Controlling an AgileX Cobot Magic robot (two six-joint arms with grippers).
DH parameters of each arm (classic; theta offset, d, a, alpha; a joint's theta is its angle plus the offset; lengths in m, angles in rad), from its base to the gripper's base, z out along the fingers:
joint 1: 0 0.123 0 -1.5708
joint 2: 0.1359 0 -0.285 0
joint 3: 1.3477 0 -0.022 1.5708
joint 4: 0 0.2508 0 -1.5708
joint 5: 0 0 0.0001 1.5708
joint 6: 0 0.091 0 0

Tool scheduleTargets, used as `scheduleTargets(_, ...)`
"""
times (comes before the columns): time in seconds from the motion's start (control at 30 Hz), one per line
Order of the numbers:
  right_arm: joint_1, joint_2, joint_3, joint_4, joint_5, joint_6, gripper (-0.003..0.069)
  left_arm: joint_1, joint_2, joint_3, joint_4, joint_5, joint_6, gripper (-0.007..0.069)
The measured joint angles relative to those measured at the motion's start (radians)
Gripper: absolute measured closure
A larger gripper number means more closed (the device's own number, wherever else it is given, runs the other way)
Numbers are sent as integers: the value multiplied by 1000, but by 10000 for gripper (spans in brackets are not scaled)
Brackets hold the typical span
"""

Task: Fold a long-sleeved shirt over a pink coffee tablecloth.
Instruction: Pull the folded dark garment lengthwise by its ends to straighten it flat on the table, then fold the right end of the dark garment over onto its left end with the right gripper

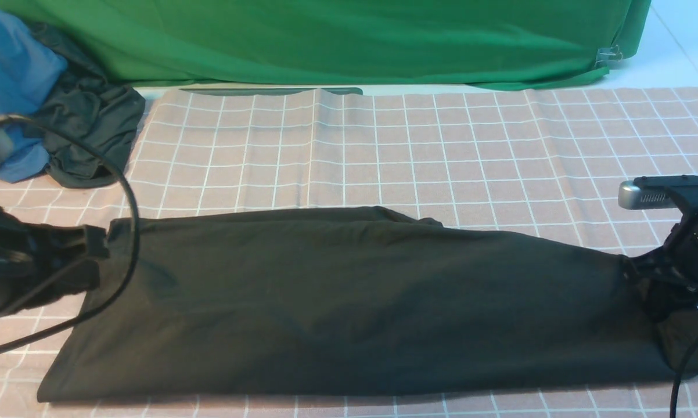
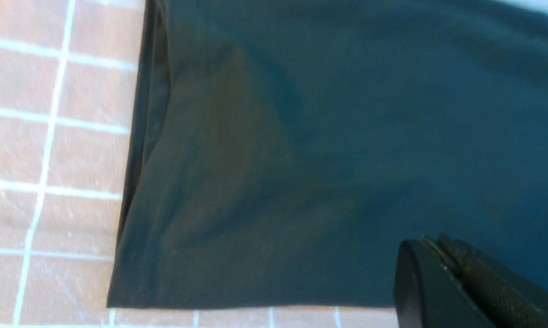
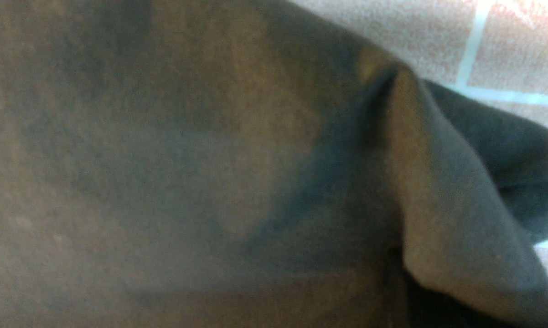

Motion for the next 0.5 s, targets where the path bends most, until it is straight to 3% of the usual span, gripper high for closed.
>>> scheduleTargets(0.33, -69, -83, -171, -217, 213, 155, 522, 0, -103, 0, 6, 24, 0, 611)
scheduleTargets(0.5, -55, -151, -307, -180, 313, 186, 522, 0, -110, 0, -15, 27, 0, 611)
